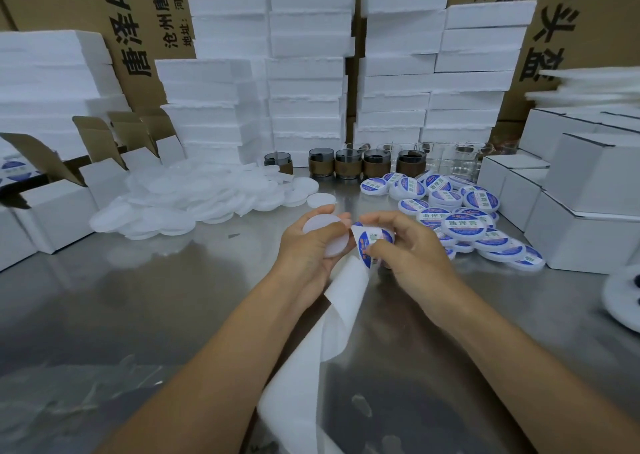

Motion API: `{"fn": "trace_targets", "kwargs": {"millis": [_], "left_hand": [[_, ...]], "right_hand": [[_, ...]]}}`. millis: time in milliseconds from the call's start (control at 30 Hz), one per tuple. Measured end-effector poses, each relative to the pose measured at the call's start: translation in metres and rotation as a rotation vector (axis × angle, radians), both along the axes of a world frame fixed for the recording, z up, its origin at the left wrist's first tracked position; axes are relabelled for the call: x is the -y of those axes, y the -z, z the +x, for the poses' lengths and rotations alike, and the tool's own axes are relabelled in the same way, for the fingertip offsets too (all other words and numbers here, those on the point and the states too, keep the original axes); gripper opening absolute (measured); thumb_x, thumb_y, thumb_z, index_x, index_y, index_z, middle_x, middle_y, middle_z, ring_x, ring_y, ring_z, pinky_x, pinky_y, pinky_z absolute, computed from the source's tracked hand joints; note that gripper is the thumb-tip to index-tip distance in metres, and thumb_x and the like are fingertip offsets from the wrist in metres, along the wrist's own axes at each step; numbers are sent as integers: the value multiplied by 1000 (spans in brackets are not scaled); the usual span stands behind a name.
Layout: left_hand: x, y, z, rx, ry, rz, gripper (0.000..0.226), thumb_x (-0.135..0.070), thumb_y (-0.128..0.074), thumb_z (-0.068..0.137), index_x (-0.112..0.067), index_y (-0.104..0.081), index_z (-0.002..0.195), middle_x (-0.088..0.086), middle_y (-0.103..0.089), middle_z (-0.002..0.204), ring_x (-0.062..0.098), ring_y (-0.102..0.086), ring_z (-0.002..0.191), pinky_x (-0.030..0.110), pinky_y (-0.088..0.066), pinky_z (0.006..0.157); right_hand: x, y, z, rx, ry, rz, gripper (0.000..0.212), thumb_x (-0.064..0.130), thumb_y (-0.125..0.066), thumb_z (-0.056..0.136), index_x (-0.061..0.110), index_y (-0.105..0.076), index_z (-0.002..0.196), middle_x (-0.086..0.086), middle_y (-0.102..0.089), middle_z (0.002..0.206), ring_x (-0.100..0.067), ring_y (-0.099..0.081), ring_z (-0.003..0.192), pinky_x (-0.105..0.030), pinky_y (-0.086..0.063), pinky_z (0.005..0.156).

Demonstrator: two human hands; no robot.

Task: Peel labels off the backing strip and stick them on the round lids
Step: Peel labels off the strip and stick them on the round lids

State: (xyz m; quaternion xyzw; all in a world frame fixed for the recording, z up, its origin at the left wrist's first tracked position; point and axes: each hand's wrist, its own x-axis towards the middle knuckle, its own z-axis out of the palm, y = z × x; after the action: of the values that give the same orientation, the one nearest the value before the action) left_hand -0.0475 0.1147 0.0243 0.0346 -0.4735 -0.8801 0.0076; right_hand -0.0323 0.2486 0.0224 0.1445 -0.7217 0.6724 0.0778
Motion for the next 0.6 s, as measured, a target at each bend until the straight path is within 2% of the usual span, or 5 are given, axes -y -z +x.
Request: {"fn": "trace_targets", "kwargs": {"millis": [100, 233, 333, 433, 600], "left_hand": [[3, 0, -1, 27, -4, 13, 26, 6, -65, 81, -11, -58, 100, 18, -67, 99, 28, -68, 79, 38, -59, 70], [2, -1, -2, 40, 8, 8, 11, -2, -62, 85, -3, -60, 97, 13, -69, 85, 24, -69, 66, 38, -60, 59], [1, -1, -2, 42, 19, -48, 21, -7, -68, 82, -6, -61, 101, 17, -67, 97, 27, -68, 71, 41, -59, 65], [2, -1, -2, 40, 33, -49, 27, -3, -72, 76, -14, -60, 98, 19, -66, 103, 29, -69, 73, 43, -58, 70], [0, 0, -2, 12, 20, -63, 30, 1, -72, 75, -14, -59, 97, 17, -67, 97, 30, -69, 71, 44, -59, 70]], "right_hand": [[1, 1, 4, -95, -20, 146, 45, -7, -57, 78, 35, -61, 92, 14, -64, 99, -3, -62, 84, -14, -50, 73], [2, 4, 5, -152, 108, 265, 43, 6, -67, 78, 44, -56, 93, 14, -62, 98, -12, -58, 77, -24, -52, 72], [0, 5, 5, -252, 173, 397, 40, 15, -70, 78, 45, -54, 99, 19, -59, 99, -2, -55, 79, -16, -47, 70], [-3, 5, 6, -328, 242, 547, 37, 22, -71, 78, 38, -56, 108, 14, -57, 99, -6, -54, 84, -29, -48, 74], [-4, 1, 5, -435, 391, 680, 36, 25, -79, 71, 32, -66, 104, 5, -38, 99, -15, -47, 92, -30, -43, 76]]}}
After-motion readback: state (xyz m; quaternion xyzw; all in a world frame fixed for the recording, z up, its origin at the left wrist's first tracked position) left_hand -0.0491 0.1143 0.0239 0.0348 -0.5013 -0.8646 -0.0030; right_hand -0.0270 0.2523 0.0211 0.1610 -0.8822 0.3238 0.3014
